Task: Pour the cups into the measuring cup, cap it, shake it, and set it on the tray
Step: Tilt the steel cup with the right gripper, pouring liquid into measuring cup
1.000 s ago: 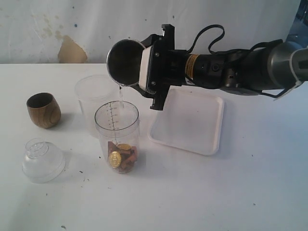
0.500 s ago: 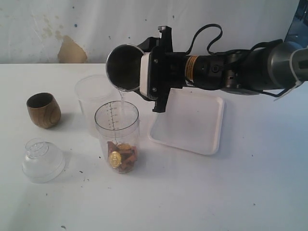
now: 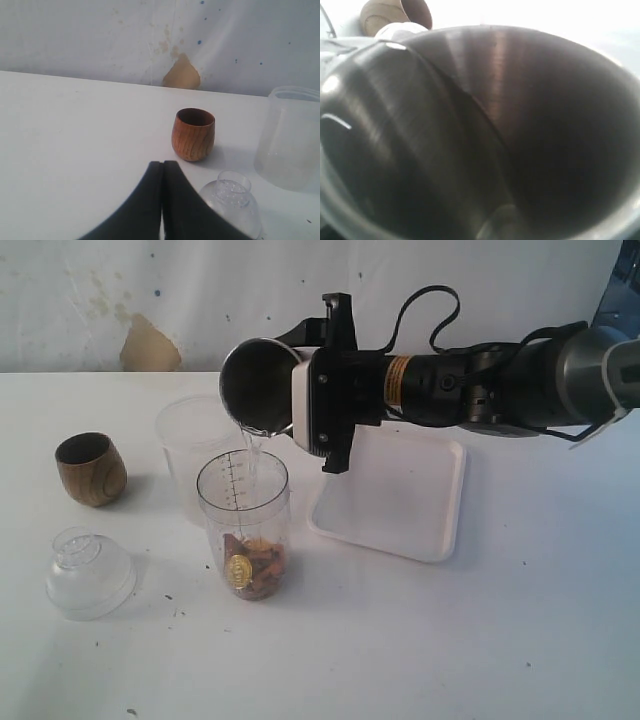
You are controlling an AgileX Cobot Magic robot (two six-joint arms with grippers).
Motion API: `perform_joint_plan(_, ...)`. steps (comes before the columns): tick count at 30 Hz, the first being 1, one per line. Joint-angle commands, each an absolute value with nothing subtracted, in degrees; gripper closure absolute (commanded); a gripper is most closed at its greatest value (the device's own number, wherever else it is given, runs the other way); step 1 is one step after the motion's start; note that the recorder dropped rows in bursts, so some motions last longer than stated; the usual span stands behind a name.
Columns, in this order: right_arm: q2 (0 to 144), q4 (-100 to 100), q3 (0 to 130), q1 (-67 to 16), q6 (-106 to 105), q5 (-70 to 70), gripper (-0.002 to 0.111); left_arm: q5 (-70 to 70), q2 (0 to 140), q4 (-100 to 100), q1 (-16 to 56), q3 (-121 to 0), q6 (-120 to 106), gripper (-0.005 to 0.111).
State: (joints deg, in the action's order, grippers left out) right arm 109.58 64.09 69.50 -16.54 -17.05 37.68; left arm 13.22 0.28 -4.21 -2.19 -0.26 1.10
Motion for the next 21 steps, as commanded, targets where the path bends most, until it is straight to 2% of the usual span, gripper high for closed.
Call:
perform_joint_plan(1,108.8,62.9,70.2,-16.6,-20.2,40.0,0.108,13.3,0.0,-4.0,-2.1,0.0,1.3,0.106)
perform_joint_plan(21,108.8,61.3,72.1,-16.6,-25.7,39.5,0.108,13.3,0.0,-4.0,-2.1,0.0,1.3,0.106)
